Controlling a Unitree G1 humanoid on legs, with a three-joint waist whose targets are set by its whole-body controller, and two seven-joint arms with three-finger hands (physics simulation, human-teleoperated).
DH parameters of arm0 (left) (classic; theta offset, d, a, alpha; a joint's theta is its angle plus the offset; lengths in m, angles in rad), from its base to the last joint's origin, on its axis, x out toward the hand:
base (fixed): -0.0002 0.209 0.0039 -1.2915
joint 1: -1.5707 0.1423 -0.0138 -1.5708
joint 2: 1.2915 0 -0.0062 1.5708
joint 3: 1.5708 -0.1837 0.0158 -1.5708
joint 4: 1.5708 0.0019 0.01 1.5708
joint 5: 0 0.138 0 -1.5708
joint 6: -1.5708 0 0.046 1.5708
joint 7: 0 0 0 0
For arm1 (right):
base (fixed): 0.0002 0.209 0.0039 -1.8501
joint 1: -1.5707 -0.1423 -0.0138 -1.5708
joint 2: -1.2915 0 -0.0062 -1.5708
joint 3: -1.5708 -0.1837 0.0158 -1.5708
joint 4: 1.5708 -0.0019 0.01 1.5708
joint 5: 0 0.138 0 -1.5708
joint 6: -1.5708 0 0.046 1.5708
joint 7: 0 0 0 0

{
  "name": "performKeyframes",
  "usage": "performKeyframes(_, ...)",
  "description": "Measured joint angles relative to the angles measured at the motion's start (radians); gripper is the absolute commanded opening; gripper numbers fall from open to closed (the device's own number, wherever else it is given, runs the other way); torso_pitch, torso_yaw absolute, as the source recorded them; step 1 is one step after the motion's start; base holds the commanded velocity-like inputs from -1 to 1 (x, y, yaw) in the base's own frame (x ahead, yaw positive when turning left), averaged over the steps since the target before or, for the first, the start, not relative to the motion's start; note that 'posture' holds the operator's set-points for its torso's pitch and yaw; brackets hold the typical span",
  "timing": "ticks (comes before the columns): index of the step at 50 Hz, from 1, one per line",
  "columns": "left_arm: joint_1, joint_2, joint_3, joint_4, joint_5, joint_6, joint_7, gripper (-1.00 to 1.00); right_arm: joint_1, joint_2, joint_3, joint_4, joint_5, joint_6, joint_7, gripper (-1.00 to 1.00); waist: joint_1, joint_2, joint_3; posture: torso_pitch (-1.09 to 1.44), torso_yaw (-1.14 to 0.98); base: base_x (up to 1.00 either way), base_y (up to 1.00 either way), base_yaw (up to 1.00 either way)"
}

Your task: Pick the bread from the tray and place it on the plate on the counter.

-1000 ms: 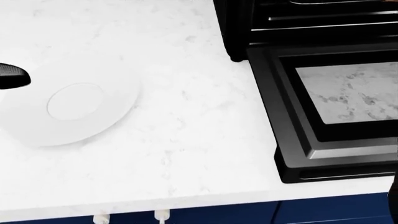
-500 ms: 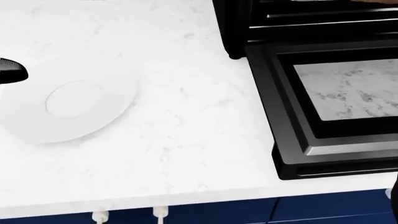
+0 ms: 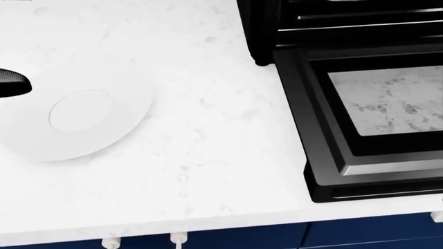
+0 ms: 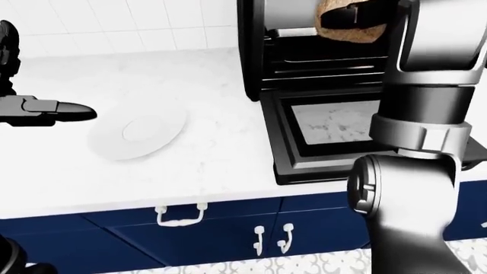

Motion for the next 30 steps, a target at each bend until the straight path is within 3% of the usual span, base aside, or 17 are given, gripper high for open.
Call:
performKeyframes(21, -0.029, 0.017, 0.018, -0.024, -0.057, 0.011, 0.016, 1.00, -0.145, 0.140, 0.106, -0.360, -0.052, 0.324, 0.212, -1.00, -0.003, 0.010, 0.011, 0.00, 0.00, 0.00, 0.00, 0.00)
performKeyframes(30, -0.016, 0.018, 0.030, -0.023, -0.088, 0.022, 0.044, 1.00, -0.168, 0.193, 0.146, -0.427, -0.067, 0.364, 0.302, -1.00, 0.002, 0.017, 0.015, 0.00, 0.04, 0.00, 0.00, 0.00)
